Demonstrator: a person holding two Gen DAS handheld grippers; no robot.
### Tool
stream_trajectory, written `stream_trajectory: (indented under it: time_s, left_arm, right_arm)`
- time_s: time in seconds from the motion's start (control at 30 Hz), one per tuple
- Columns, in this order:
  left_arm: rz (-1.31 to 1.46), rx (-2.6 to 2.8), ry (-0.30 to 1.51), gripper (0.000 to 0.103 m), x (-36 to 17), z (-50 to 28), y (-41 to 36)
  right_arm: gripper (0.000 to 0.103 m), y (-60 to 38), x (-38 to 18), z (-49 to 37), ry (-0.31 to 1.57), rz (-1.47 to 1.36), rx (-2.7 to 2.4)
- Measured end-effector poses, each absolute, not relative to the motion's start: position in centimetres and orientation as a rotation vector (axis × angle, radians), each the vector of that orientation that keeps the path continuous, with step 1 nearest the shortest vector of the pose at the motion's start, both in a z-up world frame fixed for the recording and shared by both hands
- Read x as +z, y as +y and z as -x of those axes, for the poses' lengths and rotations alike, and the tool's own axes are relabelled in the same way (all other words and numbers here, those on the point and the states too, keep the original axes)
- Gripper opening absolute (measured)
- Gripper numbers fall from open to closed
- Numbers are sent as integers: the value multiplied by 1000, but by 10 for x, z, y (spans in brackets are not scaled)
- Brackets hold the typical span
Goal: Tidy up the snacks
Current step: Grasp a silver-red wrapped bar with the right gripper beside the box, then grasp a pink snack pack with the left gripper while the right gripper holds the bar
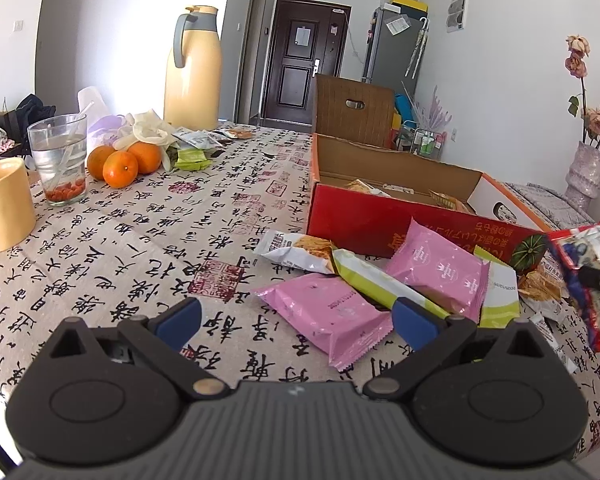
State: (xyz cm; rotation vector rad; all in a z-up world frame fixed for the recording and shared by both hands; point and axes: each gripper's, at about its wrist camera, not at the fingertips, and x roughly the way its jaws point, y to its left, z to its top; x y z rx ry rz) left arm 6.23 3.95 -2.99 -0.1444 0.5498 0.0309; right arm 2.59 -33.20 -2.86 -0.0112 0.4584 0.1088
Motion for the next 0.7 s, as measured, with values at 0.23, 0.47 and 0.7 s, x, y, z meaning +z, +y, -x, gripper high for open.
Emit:
stream_trajectory:
  time_s: [0.23,0.47,0.7]
  left_arm:
    - [132,19,584,103,-35,-68,36]
    - [52,-17,659,103,-43,-97,25]
    - [-87,-87,733,103,-55,-133,10]
  right_arm:
    - [35,-340,-33,-20,459,-63,84]
    - [35,-343,-34,-14,454,-84,81]
    - [35,-348,-34,-11,456,-102,66]
